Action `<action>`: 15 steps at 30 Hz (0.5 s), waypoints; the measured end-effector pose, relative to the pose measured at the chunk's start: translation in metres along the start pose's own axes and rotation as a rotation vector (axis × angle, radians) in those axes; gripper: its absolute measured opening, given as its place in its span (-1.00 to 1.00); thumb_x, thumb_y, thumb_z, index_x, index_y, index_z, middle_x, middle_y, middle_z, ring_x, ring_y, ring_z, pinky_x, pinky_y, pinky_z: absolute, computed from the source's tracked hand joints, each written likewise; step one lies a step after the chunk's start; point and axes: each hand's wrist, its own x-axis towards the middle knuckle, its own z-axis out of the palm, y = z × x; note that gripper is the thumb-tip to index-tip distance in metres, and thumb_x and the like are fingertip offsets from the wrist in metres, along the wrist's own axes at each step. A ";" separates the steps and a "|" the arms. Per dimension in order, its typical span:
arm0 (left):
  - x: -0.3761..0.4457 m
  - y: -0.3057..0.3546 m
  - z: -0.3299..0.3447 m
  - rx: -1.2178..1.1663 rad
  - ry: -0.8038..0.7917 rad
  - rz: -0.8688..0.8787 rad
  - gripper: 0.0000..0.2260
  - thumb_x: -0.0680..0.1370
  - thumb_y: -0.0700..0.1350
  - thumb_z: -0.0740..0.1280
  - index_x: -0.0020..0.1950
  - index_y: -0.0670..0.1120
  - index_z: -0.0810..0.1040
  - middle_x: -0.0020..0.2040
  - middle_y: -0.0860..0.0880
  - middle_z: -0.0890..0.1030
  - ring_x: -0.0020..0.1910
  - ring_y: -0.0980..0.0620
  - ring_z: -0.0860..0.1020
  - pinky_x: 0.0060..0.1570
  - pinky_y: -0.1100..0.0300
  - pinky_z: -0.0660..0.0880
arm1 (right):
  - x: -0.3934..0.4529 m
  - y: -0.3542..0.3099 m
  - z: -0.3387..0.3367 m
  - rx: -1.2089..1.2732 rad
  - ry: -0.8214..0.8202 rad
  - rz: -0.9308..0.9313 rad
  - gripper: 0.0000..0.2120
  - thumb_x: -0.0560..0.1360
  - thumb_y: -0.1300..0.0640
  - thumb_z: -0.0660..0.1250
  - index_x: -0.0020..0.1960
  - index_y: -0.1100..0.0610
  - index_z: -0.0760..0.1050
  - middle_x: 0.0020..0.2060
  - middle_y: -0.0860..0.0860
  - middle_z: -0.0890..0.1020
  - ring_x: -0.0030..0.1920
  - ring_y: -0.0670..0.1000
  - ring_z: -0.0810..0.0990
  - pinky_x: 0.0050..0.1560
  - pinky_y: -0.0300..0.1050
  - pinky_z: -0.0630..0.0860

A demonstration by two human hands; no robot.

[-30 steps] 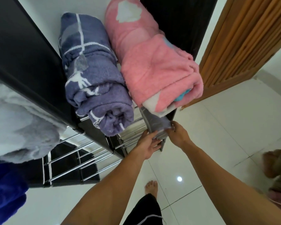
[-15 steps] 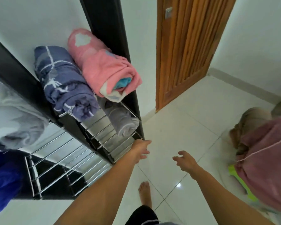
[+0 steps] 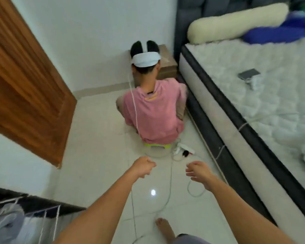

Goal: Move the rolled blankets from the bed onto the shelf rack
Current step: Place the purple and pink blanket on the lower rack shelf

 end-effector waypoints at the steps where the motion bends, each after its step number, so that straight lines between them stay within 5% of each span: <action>1: -0.001 0.016 0.019 0.035 -0.045 0.037 -0.90 0.54 -0.05 0.29 -0.09 -0.06 0.46 -0.16 -0.05 0.49 -0.18 -0.01 0.50 -0.26 0.21 0.35 | -0.013 0.015 -0.021 0.071 0.059 0.011 -0.91 0.55 0.13 0.26 -0.07 0.13 0.50 -0.12 0.10 0.61 -0.15 0.03 0.60 -0.20 -0.16 0.49; 7: -0.019 0.095 0.153 0.200 -0.334 0.195 -0.83 0.57 -0.07 0.25 -0.21 -0.03 0.40 -0.23 -0.03 0.45 -0.32 0.07 0.44 -0.34 0.25 0.29 | -0.080 0.099 -0.134 0.381 0.355 0.084 -0.83 0.55 0.15 0.26 0.06 0.22 0.53 -0.14 0.11 0.61 -0.18 0.05 0.61 -0.18 -0.09 0.52; 10: -0.030 0.133 0.223 0.303 -0.450 0.289 -0.88 0.57 -0.04 0.27 -0.13 -0.04 0.42 -0.17 -0.03 0.49 -0.30 0.08 0.46 -0.36 0.25 0.32 | -0.111 0.134 -0.188 0.549 0.522 0.083 -0.88 0.58 0.17 0.24 0.00 0.20 0.52 -0.14 0.12 0.60 -0.13 0.07 0.59 0.10 0.09 0.56; 15: -0.043 0.198 0.328 0.388 -0.596 0.368 -0.86 0.57 -0.03 0.29 -0.15 -0.04 0.44 -0.20 0.00 0.51 -0.32 0.10 0.50 -0.40 0.26 0.31 | -0.133 0.186 -0.273 0.827 0.750 0.082 -0.90 0.57 0.25 0.23 -0.05 0.22 0.51 -0.22 0.12 0.57 -0.26 0.05 0.54 -0.21 -0.12 0.47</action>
